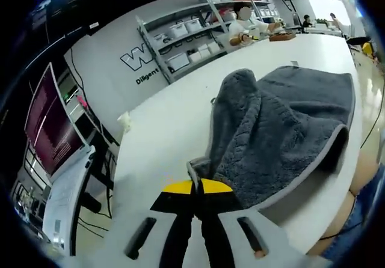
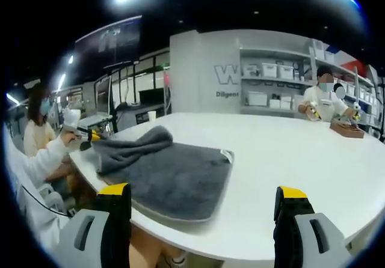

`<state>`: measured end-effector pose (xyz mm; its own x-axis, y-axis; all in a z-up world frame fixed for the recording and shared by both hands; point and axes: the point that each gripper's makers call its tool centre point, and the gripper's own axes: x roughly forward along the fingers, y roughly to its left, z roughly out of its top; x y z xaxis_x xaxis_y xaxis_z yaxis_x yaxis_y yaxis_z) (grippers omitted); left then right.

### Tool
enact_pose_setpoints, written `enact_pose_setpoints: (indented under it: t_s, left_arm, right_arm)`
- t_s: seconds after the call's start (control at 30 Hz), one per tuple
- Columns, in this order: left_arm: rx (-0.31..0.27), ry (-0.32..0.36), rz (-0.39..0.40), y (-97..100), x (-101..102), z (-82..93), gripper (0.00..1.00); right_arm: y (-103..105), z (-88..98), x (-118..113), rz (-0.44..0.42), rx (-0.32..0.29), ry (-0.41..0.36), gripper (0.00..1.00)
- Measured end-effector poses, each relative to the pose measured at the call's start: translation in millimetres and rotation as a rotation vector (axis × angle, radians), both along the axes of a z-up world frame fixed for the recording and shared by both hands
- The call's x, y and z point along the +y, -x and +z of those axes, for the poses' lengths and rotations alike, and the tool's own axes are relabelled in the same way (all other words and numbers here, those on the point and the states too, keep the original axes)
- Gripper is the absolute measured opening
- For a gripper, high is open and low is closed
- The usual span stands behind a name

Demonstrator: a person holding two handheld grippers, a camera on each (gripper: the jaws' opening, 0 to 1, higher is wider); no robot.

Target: Open the folded towel by lifting each exposed corner and separating the folded layers until the towel lies flat within the target outline without major curled edges

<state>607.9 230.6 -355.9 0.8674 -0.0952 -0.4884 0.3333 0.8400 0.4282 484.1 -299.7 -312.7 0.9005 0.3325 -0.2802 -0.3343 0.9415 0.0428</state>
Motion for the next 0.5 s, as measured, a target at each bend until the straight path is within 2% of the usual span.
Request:
enact_pose_setpoints:
  t_s: [0.17,0.5]
  left_arm:
    - [0.025,-0.001,0.039,8.5,17.1,-8.1,0.02]
    - [0.059,0.000,0.083,23.4,35.9,-23.2,0.02]
  right_arm:
    - [0.0,-1.6,2.5,0.004,0.003,0.001,0.99]
    - [-0.4,-2.4,3.4,0.008,0.008,0.002,0.99]
